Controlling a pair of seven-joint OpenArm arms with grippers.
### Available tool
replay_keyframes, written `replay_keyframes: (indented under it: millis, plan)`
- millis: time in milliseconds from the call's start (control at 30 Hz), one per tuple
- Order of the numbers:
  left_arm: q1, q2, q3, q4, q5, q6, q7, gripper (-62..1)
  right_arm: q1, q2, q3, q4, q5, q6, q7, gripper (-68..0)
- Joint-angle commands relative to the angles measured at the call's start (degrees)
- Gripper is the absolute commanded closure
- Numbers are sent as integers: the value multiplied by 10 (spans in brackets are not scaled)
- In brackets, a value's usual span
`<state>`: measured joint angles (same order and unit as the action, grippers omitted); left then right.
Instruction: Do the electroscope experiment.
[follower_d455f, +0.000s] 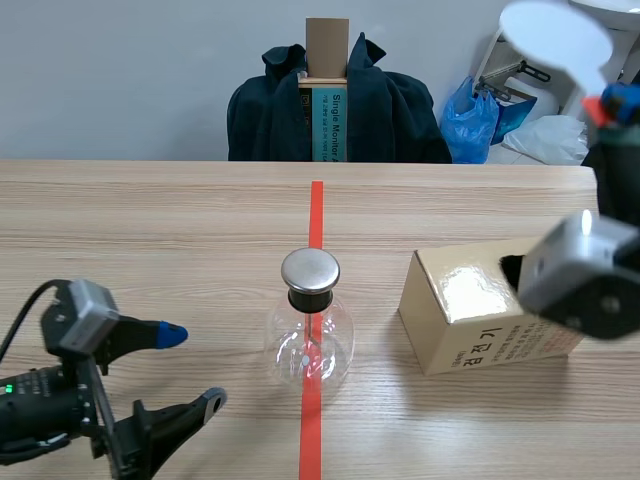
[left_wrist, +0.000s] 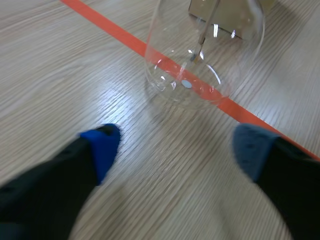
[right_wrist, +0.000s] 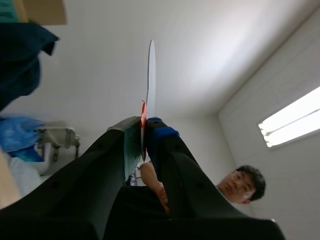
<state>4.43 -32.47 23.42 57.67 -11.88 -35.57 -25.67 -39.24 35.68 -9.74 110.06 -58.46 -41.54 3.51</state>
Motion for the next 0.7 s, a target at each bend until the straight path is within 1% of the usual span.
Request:
replay_keyframes:
  millis: [0, 33, 100, 200, 300, 433, 667]
  plan:
    - [14, -19, -20, 34, -5, -26, -21, -623, -17, 1, 9, -18, 2, -33, 12, -7]
    - [23, -29, -32, 46, -5, -43, -25, -623, -26, 1, 9, -34, 2, -33, 22, -7]
    - [42, -51, -59, 72, -13, -43, -31, -623, -30, -3, 9, -77, 2, -33, 40, -7]
    - [80, -83, -106, 117, -40, -43, -31, -623, -17, -16, 10, -150, 2, -33, 65, -7]
    - [119, -104, -155, 159, -47, -43, -33, -623, 6, -27, 11, -209, 12, -33, 81, -7]
    - [179, -122, -216, 213, -47, -43, -33, -623, 31, -27, 11, -261, 36, -33, 94, -7]
    - [319, -127, -305, 311, -55, -43, -35, -623, 63, -27, 11, -333, 41, -33, 107, -7]
